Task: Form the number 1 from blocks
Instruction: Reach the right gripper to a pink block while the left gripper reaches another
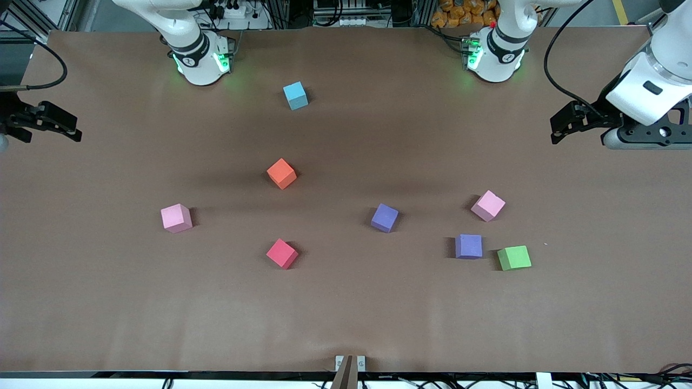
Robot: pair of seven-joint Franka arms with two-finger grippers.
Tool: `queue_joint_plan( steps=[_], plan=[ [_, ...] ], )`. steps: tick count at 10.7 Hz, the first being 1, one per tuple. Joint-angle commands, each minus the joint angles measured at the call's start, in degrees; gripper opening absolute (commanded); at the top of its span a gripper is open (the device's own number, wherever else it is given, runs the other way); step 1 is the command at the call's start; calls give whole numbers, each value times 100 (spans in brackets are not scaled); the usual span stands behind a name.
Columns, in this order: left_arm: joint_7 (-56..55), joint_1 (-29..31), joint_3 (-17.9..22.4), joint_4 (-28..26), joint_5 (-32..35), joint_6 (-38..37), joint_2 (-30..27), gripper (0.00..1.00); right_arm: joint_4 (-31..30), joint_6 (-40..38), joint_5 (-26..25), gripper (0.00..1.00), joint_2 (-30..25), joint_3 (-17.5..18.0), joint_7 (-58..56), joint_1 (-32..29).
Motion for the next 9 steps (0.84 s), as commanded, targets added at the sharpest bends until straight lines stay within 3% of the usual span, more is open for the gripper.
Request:
queue_joint_plan(
  steps=[1,4,7,9],
  plan=[
    [406,75,-12,-271,-151,71,132,100,26,-83,-53,100,189,48,-30,-56],
    [650,75,-12,-1429,-108,1289,203,100,25,118,17,100,961,66,-30,5],
    [2223,66,-38,-2704,-81,2853,230,100,-1,618,17,100,1673,66,-712,128],
    [2409,5,-117,-3425,163,3855,431,100,-665,1503,17,100,1781,66,-1128,137]
  ],
)
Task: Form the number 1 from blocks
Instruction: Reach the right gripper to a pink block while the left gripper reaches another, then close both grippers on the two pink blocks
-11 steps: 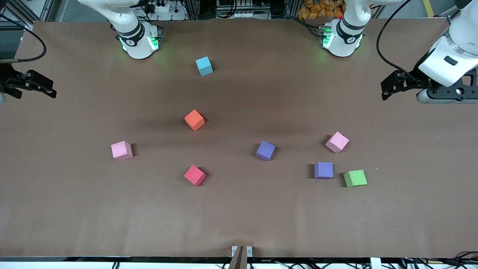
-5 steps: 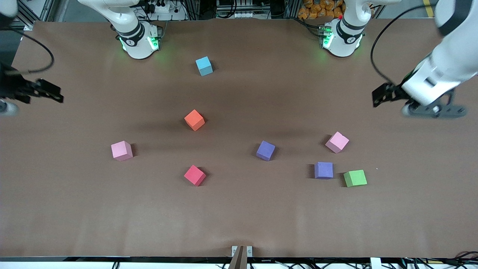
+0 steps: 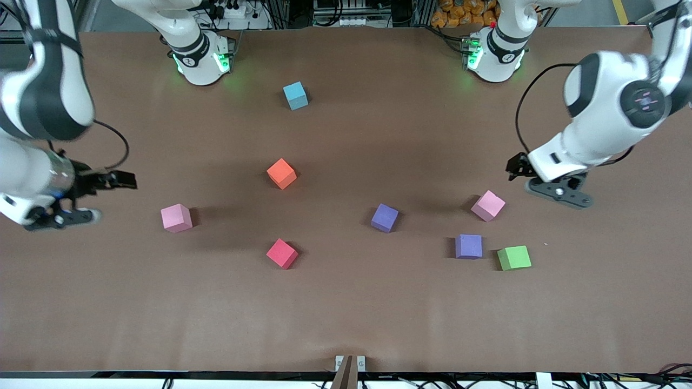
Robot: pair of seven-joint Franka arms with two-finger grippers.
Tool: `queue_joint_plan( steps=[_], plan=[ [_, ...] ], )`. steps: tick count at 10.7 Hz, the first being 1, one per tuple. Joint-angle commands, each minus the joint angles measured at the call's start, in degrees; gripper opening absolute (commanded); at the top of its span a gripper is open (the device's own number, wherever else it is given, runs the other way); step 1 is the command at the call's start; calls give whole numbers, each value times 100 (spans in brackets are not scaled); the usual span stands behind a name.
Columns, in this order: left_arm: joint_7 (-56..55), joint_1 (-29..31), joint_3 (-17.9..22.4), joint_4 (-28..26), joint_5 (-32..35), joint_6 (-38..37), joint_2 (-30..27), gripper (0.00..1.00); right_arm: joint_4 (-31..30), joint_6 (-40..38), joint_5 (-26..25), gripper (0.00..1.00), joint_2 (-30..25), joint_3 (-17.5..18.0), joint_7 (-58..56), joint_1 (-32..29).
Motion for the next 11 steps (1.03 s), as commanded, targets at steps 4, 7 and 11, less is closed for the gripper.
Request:
queue_joint_plan(
  steps=[4,7,11],
  plan=[
    [271,-49,-181,-1126,661,2268,828,100,-1387,1997,229,100,-4,-6,-411,195],
    [280,-93,-181,-1126,767,2735,1181,100,-1819,2535,193,100,171,-15,-579,38],
    [429,-75,-146,-1126,767,3175,1524,100,-1847,2834,263,100,654,-32,-500,-77]
  ],
)
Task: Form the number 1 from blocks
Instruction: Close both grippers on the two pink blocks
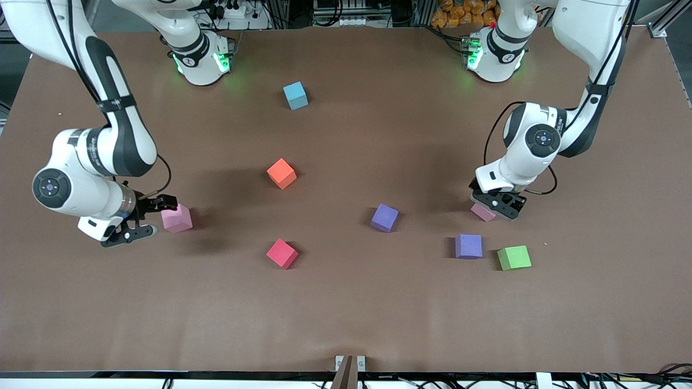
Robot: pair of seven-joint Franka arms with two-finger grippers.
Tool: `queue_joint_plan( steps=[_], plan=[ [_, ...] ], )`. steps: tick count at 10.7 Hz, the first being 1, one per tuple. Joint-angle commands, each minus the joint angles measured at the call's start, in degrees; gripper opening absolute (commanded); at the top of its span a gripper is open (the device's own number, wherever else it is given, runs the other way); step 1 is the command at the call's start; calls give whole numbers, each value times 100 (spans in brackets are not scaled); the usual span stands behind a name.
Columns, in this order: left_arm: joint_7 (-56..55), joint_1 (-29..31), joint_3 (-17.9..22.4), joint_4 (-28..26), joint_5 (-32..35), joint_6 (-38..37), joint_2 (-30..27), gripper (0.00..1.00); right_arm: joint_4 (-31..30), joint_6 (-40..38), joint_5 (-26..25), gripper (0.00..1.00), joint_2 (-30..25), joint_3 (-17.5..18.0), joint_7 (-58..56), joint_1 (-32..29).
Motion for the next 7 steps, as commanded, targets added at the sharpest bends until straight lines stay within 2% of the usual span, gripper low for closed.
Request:
queue_joint_plan(
  steps=[1,3,4,5,6,7],
  plan=[
    [156,17,42,34,104,237,181,100,-2,240,141,100,226,10,-41,-44],
    [156,17,51,42,95,308,269,100,-2,381,141,100,349,-43,-41,-36],
    [156,9,51,42,95,308,270,68,-2,434,141,100,410,-43,-41,-27],
    [43,-9,42,16,60,308,261,9,-2,513,141,100,454,-60,-41,-18],
    [-106,-87,33,-45,-1,308,217,0,-2,583,141,100,516,-87,-41,-1],
    [-560,-254,16,-202,-19,300,43,0,-2,689,133,100,577,-87,-41,17]
  ],
)
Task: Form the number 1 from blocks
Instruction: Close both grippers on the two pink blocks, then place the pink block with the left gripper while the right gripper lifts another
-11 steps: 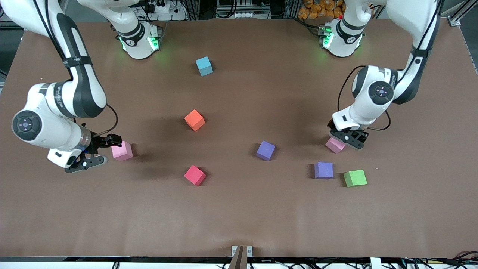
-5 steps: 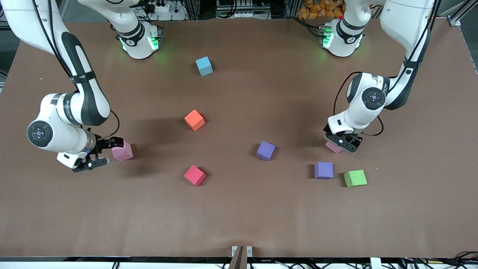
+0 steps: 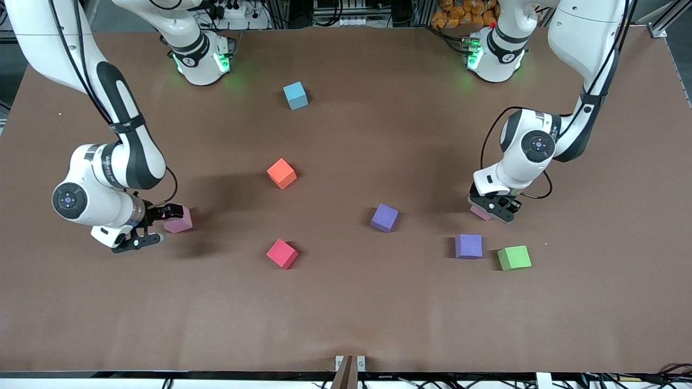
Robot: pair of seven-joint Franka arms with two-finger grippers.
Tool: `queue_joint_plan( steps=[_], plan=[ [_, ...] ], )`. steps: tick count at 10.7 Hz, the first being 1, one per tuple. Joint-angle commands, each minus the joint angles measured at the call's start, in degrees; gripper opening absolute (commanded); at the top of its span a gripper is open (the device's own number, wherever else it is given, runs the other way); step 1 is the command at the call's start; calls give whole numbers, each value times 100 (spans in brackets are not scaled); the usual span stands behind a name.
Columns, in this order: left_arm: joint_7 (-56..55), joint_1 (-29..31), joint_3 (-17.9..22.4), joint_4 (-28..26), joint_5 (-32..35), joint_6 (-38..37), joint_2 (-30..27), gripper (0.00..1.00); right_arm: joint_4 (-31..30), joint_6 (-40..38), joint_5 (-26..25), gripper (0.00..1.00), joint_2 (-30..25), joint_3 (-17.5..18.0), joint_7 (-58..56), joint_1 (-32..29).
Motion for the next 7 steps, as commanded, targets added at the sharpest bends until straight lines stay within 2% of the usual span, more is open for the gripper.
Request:
queue_joint_plan(
  steps=[1,4,5,7],
  plan=[
    [-1224,-448,-121,-348,-17,14,-395,0,-1,182,76,100,113,-21,-43,44],
    [-3712,-652,-1551,-105,-17,-696,-599,0,-19,270,76,100,183,-39,-43,123],
    [-4171,-696,-1895,10,-17,-951,-608,0,-80,366,76,100,192,-47,-51,150],
    [-4928,-792,-2432,2,-17,-997,-539,0,-299,708,76,100,236,-65,-86,150]
  ],
)
